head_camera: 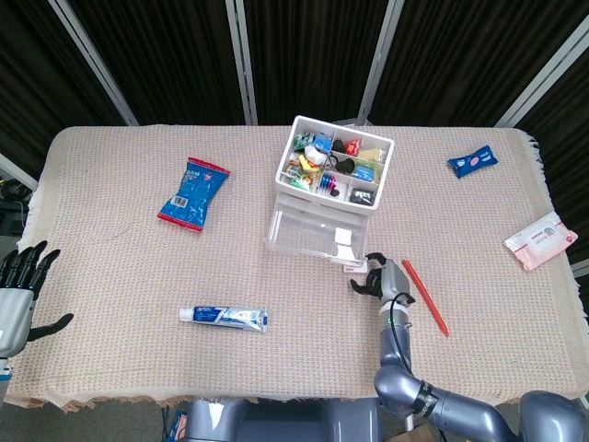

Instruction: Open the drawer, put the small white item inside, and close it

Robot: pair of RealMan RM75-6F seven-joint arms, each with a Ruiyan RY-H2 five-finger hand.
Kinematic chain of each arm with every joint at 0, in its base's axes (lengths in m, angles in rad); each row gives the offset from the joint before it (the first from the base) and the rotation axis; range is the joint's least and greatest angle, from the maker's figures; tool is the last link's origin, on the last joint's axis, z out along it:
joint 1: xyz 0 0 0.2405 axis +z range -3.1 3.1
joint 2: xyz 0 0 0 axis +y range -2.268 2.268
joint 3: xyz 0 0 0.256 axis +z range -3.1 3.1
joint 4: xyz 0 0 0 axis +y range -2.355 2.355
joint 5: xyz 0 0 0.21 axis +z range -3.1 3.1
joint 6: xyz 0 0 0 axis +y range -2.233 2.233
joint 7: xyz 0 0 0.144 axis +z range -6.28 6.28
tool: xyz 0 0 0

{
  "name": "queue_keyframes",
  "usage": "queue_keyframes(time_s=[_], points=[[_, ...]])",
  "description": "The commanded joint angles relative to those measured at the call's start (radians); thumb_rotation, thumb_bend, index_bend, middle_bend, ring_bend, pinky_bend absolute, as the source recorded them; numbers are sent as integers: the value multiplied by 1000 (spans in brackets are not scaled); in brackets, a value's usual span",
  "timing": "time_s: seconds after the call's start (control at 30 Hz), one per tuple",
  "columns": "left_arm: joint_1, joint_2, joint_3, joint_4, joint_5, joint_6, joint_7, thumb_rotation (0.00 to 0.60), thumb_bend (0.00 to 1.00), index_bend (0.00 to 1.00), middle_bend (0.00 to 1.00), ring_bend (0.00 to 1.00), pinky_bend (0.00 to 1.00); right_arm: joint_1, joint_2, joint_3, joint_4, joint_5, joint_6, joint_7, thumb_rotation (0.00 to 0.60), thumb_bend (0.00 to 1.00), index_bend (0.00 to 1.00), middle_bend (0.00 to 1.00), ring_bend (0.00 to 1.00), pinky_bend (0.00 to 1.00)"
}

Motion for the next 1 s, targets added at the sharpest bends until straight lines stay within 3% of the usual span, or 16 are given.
queue_keyframes(time_s=[0.03, 0.3, 0.57, 1.0], points=[[0, 0, 0, -1, -1, -1, 1, 600, 135, 87, 0, 0, 0, 6, -13, 1, 18, -1, -1, -1, 600, 173, 345, 807, 799, 610], [-1, 2, -1, -4, -6, -6, -4, 600, 135, 88, 0, 0, 0, 15, -35, 3, 60, 3, -14, -7, 600, 177, 351, 807, 800, 610], [-2, 2, -2, -5, -7, -6, -6, 600, 135, 88, 0, 0, 0, 18, -65, -1, 105, -26, 0, 3, 600, 178, 491, 812, 804, 610], [-3, 3, -2, -6, -11, -9, -9, 600, 135, 88, 0, 0, 0, 11, -96, 9, 150, -65, 9, 31, 600, 179, 614, 813, 806, 610]])
